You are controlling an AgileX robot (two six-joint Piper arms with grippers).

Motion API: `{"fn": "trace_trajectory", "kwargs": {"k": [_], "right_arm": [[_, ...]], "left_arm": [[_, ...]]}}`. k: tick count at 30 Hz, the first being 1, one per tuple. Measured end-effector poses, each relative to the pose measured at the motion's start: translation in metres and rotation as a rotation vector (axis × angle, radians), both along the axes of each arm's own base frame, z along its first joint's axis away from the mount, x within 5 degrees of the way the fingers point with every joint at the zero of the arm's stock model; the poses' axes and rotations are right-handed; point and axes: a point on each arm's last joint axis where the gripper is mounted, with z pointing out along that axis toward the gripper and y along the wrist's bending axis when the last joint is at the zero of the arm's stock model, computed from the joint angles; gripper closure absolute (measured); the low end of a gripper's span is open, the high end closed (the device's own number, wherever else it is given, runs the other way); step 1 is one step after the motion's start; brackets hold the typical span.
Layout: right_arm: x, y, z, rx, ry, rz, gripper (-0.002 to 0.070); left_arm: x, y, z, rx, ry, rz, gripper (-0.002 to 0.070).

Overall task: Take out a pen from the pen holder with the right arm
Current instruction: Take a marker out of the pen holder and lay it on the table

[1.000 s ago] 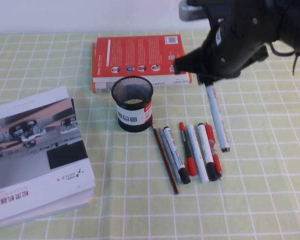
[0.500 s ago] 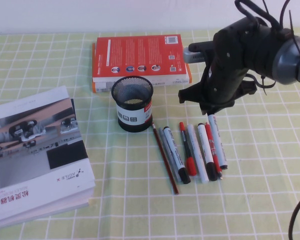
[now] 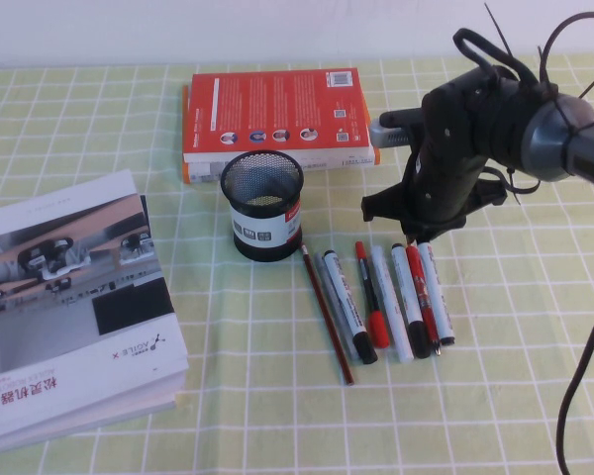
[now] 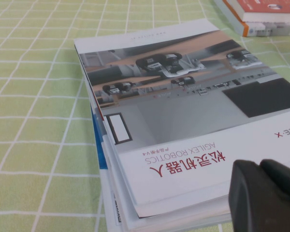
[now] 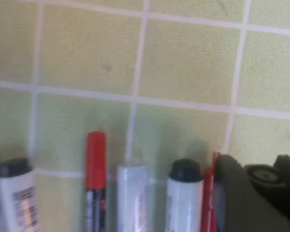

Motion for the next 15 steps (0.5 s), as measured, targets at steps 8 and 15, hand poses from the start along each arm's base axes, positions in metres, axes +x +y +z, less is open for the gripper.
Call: {"fn": "trace_trajectory", "kwargs": {"k": [8, 15], "right_arm": [[0.004, 0.0, -0.013, -0.008, 0.011, -0.001, 0.0563], [0.005, 0.001, -0.014, -0.001, 0.009, -0.002, 0.0561]], "left_arm": [[0.0, 0.0, 0.0, 0.0, 0.0, 0.0, 0.068], [0.0, 0.0, 0.0, 0.0, 0.0, 0.0, 0.068]]}}
